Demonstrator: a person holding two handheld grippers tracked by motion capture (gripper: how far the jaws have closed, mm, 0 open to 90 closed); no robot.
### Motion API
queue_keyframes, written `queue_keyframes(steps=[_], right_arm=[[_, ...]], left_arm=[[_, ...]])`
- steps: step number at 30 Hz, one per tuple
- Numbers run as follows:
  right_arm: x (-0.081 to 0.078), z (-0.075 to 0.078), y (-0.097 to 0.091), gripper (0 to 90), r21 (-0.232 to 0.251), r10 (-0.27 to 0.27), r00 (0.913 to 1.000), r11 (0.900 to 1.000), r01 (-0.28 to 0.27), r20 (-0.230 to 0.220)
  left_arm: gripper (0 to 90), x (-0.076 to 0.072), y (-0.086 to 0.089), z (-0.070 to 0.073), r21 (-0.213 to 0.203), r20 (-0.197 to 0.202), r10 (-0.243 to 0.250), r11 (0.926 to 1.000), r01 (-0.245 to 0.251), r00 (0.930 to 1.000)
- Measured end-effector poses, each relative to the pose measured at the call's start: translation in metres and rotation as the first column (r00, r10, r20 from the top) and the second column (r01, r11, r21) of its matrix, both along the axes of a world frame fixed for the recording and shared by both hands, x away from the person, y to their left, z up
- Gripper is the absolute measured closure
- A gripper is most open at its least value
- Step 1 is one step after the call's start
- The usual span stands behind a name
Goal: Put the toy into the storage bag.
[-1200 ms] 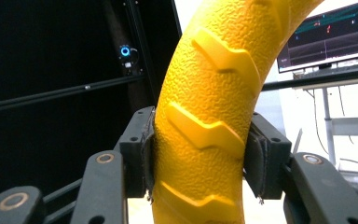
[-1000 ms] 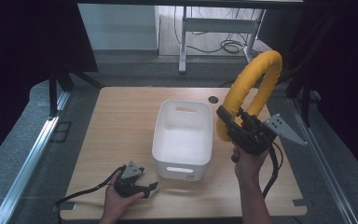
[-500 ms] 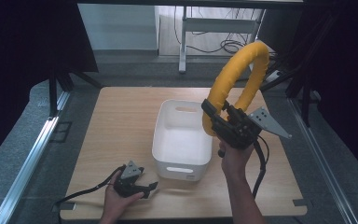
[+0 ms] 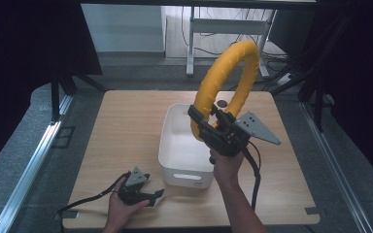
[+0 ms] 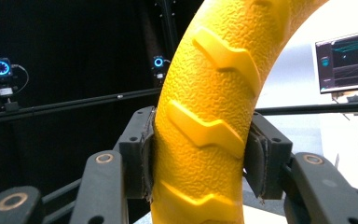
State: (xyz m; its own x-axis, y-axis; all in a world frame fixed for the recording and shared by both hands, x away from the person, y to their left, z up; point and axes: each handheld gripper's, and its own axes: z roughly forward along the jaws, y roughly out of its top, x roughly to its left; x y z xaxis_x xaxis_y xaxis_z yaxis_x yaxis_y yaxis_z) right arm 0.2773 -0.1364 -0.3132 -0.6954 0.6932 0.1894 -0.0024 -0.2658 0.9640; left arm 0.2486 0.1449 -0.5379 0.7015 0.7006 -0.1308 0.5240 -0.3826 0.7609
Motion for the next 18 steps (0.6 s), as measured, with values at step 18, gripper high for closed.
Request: queue_keyframes(steps=[18], right_arm=[[0.003,-0.009,0.021,49.7,-0.014,0.041,0.9988,0.9990,-0.041,-0.025]], left_arm=[[19.0,0.000,0.000,-0.001,0.014,0.001,0.002,0.9999,-0.002,1.0000]])
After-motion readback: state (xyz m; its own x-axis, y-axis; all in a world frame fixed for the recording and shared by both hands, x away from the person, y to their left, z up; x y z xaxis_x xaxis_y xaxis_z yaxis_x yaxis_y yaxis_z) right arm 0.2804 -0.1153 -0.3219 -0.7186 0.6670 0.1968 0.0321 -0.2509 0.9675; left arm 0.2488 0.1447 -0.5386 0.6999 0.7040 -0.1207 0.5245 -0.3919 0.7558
